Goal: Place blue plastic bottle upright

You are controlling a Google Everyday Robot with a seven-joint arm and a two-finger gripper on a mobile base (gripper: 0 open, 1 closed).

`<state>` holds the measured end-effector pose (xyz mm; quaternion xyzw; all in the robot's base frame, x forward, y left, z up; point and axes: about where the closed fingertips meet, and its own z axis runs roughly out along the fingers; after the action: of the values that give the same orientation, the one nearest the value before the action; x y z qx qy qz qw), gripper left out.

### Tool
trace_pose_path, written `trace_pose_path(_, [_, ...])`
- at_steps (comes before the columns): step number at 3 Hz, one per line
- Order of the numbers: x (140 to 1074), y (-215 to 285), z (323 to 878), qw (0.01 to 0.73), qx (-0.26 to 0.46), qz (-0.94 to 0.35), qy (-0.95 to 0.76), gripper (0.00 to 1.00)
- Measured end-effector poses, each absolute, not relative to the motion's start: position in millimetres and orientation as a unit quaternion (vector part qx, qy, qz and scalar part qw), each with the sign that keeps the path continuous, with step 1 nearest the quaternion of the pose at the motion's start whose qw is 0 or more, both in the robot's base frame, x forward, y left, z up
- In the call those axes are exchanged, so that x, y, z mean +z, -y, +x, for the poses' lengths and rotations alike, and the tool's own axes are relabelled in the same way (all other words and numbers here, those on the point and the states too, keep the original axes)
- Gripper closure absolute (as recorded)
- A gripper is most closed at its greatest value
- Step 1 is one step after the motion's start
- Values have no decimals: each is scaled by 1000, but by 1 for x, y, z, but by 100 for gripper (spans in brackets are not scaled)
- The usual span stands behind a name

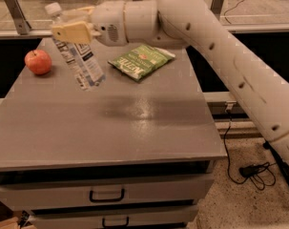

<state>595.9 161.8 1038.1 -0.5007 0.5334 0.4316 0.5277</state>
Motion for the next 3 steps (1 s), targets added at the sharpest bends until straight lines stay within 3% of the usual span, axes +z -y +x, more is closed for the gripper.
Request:
trace_pose_path(2, [1011,-79,586,615,438,-458,-470,100])
trace_pose_path(3, [1013,-68,585,633,427,-458,-455,100])
